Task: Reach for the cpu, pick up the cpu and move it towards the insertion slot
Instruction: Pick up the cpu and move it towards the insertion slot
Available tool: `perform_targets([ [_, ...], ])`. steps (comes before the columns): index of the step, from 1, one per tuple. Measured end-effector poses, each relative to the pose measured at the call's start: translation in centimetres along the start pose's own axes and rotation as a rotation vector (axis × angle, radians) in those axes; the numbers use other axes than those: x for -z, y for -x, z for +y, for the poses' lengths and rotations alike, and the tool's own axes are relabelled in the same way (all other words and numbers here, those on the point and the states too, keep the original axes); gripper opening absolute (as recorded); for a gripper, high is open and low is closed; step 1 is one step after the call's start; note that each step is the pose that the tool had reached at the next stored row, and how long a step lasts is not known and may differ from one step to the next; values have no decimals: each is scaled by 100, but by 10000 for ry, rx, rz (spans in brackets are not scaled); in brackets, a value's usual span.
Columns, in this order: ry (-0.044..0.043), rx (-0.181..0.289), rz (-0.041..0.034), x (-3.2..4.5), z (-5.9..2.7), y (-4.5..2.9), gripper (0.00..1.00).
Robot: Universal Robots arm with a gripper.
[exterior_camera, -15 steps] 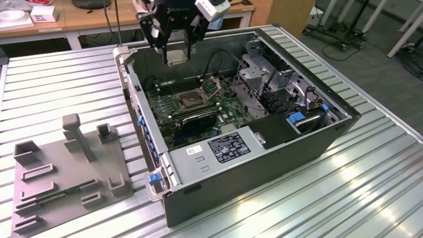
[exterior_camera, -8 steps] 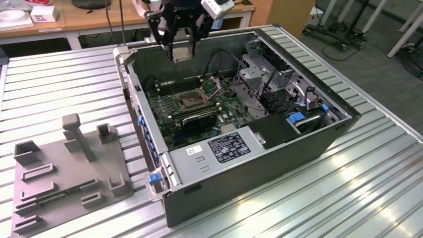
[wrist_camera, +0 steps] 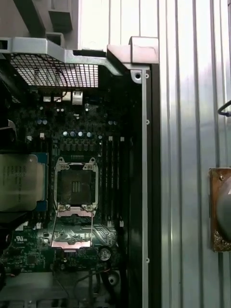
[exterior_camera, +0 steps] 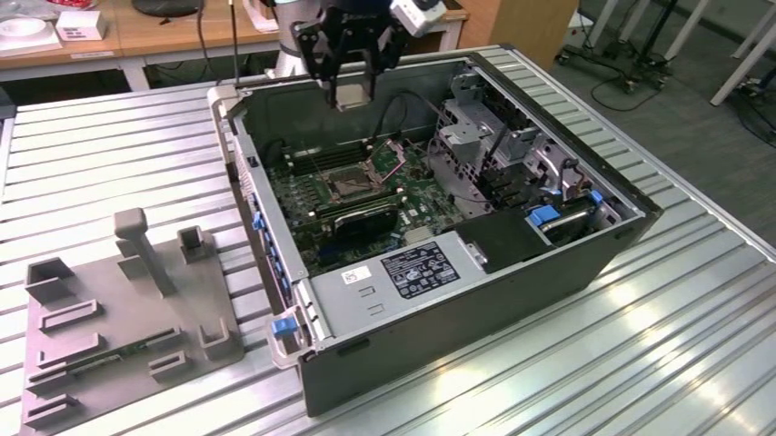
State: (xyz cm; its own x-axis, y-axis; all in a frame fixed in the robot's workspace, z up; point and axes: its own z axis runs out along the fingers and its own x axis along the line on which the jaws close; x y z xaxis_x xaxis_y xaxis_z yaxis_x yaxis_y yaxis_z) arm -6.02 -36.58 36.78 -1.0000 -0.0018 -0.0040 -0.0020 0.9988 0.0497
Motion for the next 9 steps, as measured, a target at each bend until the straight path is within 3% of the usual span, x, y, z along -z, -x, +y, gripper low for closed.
perform_targets([
  [4,0,1,0,-40,17,180,54],
  [9,1,1,0,-67,35,216,54],
])
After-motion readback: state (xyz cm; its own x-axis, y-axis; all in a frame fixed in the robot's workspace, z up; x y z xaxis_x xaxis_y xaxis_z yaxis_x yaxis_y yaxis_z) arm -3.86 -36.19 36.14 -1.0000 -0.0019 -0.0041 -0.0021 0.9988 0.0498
